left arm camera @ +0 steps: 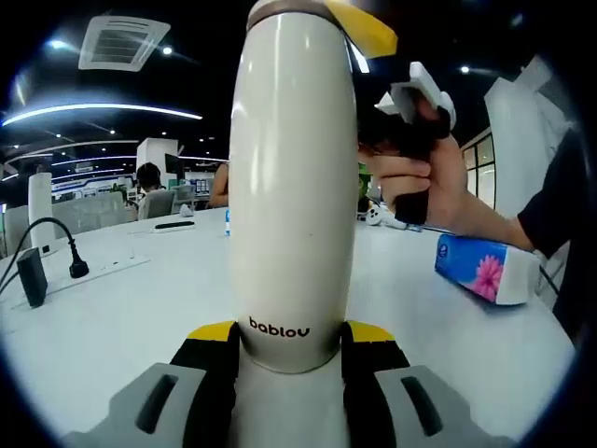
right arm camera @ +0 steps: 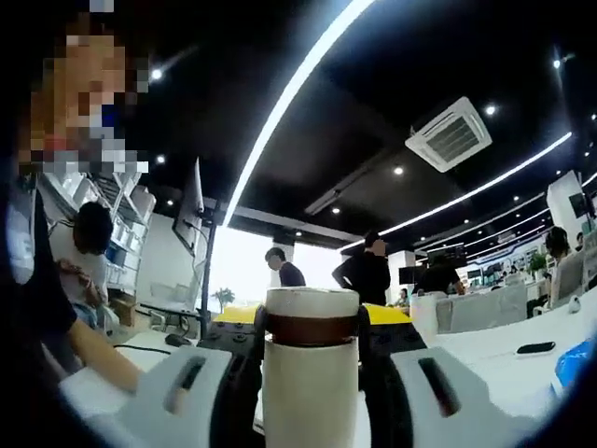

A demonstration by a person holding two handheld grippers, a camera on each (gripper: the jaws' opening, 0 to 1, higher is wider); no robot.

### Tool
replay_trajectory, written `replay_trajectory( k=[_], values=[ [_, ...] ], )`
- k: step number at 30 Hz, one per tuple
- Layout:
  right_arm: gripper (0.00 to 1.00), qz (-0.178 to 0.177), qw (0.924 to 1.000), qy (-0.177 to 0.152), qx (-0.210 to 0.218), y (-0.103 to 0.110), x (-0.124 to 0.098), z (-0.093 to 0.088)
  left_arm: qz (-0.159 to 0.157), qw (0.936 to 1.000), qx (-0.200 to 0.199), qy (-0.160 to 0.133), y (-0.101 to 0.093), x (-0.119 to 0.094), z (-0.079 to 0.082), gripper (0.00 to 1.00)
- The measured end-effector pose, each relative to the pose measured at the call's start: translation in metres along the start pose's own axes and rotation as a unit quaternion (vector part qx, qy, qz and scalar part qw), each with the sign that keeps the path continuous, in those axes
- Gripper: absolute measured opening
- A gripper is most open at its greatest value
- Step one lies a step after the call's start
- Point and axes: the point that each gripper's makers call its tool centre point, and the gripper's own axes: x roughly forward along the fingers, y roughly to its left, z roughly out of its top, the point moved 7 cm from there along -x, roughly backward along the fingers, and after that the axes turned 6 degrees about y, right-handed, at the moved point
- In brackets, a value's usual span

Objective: Grasp the water cup twist off the cup lid place the cup lid on the table

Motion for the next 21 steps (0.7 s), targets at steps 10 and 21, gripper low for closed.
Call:
replay_trajectory(
  k=[10,21],
  values=[
    [0.42,0.044,0.9990,-0.006,0.006,-0.003,0.007,-0.002,-0.001,1.0000,0.000,0.000,0.002,-0.001,0.000,0.45],
    [0.42,0.128,0.9907,-0.016,0.042,-0.014,0.010,-0.003,-0.001,1.0000,0.000,-0.001,0.006,-0.001,0.000,0.45]
  ],
)
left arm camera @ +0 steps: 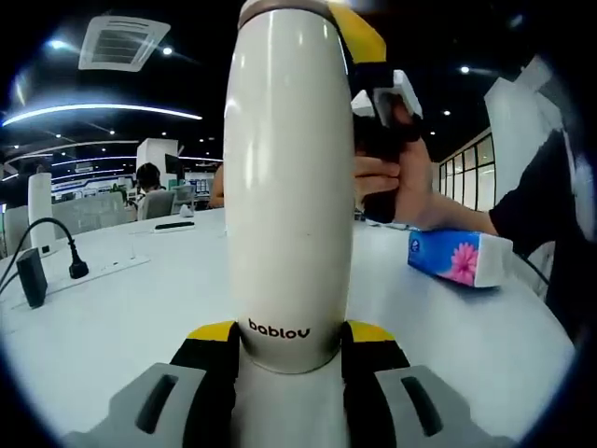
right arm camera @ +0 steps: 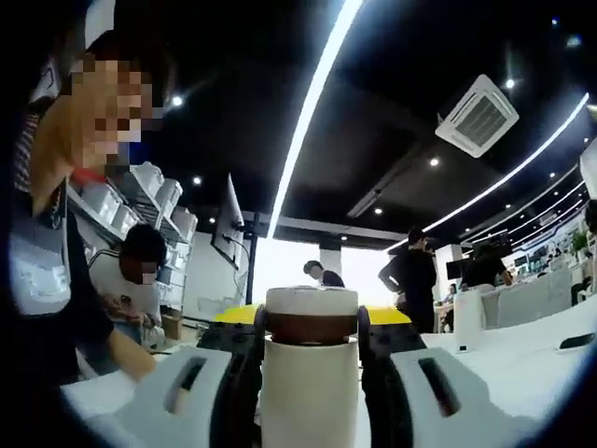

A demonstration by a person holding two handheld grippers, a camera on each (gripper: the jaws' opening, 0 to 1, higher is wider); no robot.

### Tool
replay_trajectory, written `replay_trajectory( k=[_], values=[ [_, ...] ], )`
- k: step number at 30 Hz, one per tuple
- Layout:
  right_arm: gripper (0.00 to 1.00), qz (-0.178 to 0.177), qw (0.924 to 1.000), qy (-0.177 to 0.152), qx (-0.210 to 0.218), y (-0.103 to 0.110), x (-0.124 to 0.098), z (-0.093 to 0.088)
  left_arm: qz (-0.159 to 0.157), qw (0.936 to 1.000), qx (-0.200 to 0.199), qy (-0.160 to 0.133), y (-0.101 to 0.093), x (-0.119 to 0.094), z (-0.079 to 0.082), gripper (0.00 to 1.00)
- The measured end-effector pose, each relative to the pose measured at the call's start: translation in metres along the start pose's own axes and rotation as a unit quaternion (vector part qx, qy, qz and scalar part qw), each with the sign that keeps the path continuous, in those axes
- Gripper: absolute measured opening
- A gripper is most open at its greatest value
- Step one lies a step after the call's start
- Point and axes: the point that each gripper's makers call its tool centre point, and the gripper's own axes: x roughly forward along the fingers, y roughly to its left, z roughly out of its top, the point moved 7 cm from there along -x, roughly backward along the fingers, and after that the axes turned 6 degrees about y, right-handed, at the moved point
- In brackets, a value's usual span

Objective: Grasp the water cup twist off the cup lid place the cup lid on the table

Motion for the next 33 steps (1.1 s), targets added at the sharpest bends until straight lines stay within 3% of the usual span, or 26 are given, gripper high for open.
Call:
replay_trajectory(
  k=[12,21,33],
  values=[
    [0.42,0.089,0.9955,-0.008,0.034,-0.011,-0.002,-0.001,-0.001,1.0000,0.000,0.000,0.000,0.004,0.001,0.45],
    [0.42,0.133,0.9898,-0.012,0.051,-0.015,-0.003,-0.002,-0.003,1.0000,0.001,0.000,-0.001,0.005,0.001,0.45],
    [0.45,0.128,0.9893,-0.006,0.070,-0.014,-0.003,-0.001,-0.004,1.0000,0.001,-0.001,-0.001,0.004,0.001,0.45]
  ],
)
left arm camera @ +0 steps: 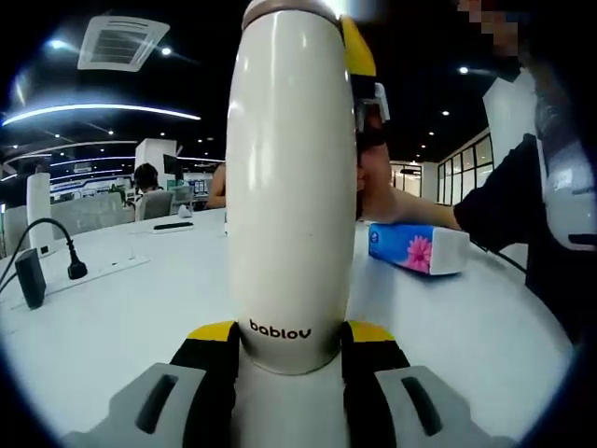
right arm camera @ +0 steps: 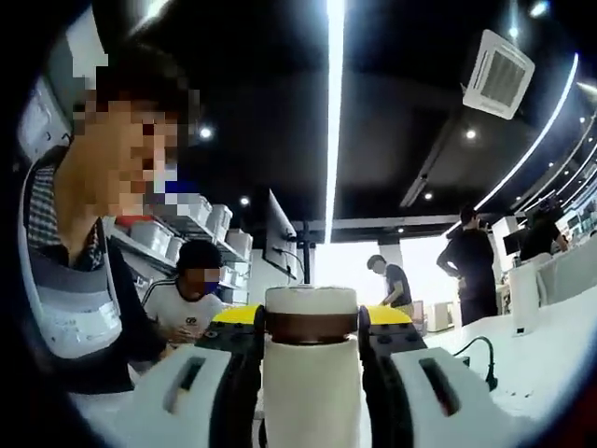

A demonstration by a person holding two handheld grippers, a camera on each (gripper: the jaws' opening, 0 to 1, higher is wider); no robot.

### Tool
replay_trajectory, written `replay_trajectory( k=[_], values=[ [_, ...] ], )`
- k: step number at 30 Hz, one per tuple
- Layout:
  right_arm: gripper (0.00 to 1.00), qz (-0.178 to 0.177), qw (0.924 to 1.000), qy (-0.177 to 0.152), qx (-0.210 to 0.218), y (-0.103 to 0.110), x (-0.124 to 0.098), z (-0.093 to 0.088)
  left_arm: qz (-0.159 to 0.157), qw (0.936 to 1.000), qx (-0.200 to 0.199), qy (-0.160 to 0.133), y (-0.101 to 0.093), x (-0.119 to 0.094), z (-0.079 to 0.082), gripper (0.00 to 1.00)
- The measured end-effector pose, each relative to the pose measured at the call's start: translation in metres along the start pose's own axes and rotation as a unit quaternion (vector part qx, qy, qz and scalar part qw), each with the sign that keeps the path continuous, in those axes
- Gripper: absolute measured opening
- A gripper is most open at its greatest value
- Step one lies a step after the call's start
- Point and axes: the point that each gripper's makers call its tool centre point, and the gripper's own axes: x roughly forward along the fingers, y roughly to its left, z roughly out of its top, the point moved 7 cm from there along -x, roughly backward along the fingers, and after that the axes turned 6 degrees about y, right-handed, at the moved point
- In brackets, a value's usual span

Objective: Grasp the water cup twist off the cup lid place the cup lid on the table

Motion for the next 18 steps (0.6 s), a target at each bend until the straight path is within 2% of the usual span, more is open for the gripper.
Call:
replay_trajectory(
  k=[7,12,18],
  values=[
    [0.57,-0.035,0.9992,0.010,-0.013,0.010,0.004,0.000,0.000,1.0000,0.000,0.000,0.000,0.000,0.000,0.45],
    [0.60,-0.075,0.9959,0.022,-0.046,0.014,0.004,0.002,0.000,1.0000,0.000,0.000,0.001,-0.001,0.000,0.45],
    [0.60,-0.143,0.9869,0.022,-0.072,0.021,-0.004,0.007,0.000,1.0000,0.000,0.000,0.000,-0.001,0.000,0.45]
  ],
)
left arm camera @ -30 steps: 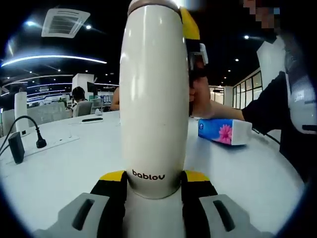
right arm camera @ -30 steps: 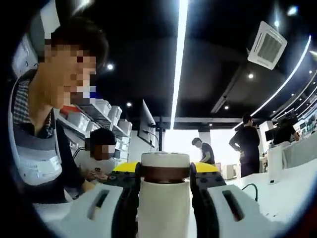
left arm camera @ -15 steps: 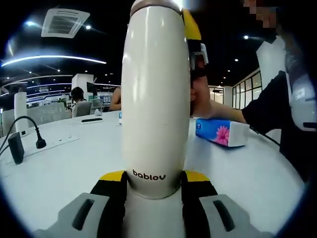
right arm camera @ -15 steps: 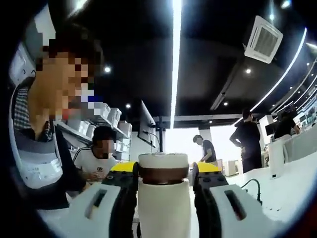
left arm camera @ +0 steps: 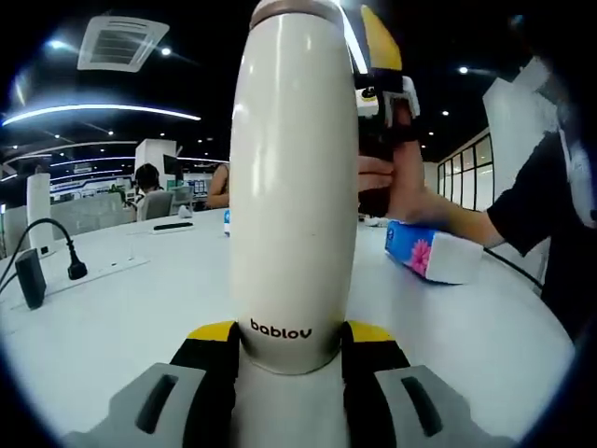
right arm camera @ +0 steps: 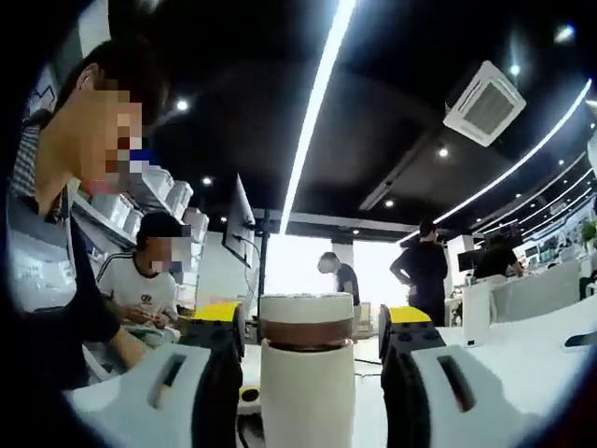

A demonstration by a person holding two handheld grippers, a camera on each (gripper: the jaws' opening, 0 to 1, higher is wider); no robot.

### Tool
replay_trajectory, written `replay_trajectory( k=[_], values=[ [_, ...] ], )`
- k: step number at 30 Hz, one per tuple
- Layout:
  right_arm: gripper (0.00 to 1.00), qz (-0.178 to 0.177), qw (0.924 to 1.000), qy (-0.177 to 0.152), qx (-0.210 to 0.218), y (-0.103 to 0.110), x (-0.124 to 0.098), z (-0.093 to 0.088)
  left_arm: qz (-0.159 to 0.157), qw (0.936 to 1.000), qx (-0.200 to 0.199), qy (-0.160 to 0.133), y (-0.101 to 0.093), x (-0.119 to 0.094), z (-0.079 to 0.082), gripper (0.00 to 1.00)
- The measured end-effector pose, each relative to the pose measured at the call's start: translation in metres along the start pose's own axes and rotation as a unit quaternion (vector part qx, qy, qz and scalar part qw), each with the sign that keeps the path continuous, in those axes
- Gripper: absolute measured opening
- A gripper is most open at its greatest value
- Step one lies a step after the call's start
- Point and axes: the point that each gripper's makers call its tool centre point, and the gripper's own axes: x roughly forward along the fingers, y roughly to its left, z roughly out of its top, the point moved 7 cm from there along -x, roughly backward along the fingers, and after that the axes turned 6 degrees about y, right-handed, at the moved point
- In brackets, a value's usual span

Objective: Grasp the water cup twist off the cup lid place the cup lid on the table

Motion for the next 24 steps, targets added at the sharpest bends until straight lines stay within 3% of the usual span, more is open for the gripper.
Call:
replay_trajectory(
  k=[4,6,10,19,24],
  values=[
    [0.59,-0.037,0.9992,0.005,-0.014,0.011,-0.004,0.002,0.001,1.0000,0.000,0.000,-0.003,0.000,0.000,0.45],
    [0.56,-0.074,0.9966,0.014,-0.033,0.014,-0.007,0.001,0.001,1.0000,0.000,0.000,-0.005,-0.001,0.001,0.45],
    [0.56,-0.094,0.9955,0.007,-0.013,0.024,-0.011,0.005,0.002,1.0000,0.000,0.000,-0.007,-0.001,0.001,0.45],
    [0.55,-0.180,0.9824,0.022,-0.044,0.035,-0.017,0.004,0.006,1.0000,-0.002,0.000,-0.006,-0.003,0.001,0.45],
    [0.53,-0.214,0.9722,0.039,-0.086,0.042,-0.015,0.003,0.007,1.0000,-0.002,0.001,-0.008,-0.003,0.000,0.45]
  ],
)
